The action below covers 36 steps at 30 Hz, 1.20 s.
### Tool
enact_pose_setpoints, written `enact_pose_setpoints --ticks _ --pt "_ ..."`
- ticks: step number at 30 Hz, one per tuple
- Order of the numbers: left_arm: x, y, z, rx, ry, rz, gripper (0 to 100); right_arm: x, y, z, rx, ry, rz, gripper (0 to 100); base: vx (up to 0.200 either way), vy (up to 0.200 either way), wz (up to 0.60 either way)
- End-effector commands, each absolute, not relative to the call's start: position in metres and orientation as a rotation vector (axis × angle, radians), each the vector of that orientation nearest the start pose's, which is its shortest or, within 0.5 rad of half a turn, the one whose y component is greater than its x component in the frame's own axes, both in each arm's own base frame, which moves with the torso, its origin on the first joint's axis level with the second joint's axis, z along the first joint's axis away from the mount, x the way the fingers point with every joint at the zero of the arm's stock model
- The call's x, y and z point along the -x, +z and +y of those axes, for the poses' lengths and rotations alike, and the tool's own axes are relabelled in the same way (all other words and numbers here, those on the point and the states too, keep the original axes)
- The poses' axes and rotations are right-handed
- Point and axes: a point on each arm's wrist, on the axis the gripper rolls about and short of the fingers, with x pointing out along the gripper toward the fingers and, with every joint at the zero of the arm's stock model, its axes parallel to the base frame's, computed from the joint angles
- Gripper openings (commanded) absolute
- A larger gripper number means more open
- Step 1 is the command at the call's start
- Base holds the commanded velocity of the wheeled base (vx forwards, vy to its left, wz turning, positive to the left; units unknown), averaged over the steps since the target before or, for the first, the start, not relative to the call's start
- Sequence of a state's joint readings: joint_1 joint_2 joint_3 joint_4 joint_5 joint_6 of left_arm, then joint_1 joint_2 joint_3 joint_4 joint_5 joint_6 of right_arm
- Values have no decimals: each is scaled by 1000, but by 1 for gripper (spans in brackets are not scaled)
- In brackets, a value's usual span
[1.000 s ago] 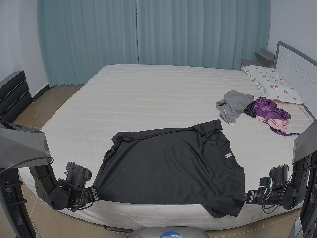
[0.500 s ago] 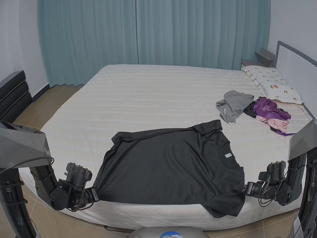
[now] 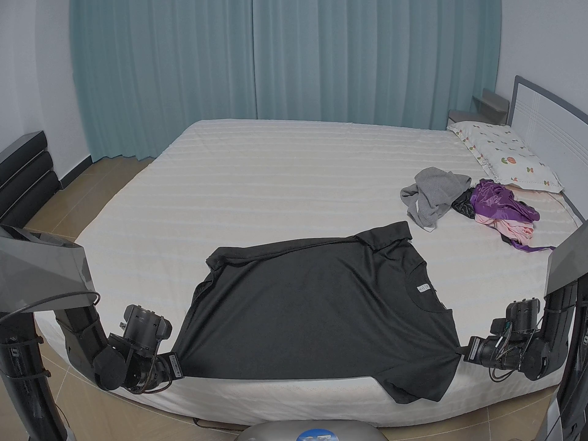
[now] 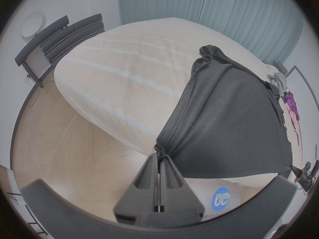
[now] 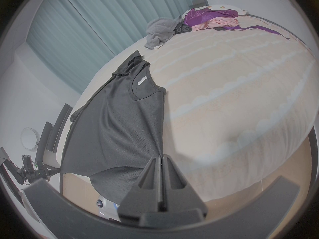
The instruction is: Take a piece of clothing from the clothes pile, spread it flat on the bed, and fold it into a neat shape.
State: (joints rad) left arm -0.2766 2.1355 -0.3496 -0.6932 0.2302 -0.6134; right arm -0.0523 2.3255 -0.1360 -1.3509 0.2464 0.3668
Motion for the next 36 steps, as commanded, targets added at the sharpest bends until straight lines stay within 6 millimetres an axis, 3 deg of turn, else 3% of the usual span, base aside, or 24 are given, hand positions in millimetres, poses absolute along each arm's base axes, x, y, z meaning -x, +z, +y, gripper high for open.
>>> enact_pose_setpoints --ticks 1,10,20,21,29,36 --pt "-235 -24 -62 278 280 1025 0 -231 -40 -13 -468 10 847 0 0 0 0" --pt "-232 -25 -61 257 293 1071 0 -226 -43 -19 -426 5 864 0 0 0 0" --pt "-242 -25 -64 290 287 1039 0 -229 -49 -17 -426 16 870 0 0 0 0" --pt "-242 -23 -65 295 284 1034 100 -230 -49 -17 -428 20 871 100 0 0 0" --pt "-246 -19 -65 314 282 1009 100 -230 -40 -17 -432 29 819 100 0 0 0" --pt "-257 -1 -69 418 271 923 100 -237 -22 -11 -534 34 739 100 0 0 0"
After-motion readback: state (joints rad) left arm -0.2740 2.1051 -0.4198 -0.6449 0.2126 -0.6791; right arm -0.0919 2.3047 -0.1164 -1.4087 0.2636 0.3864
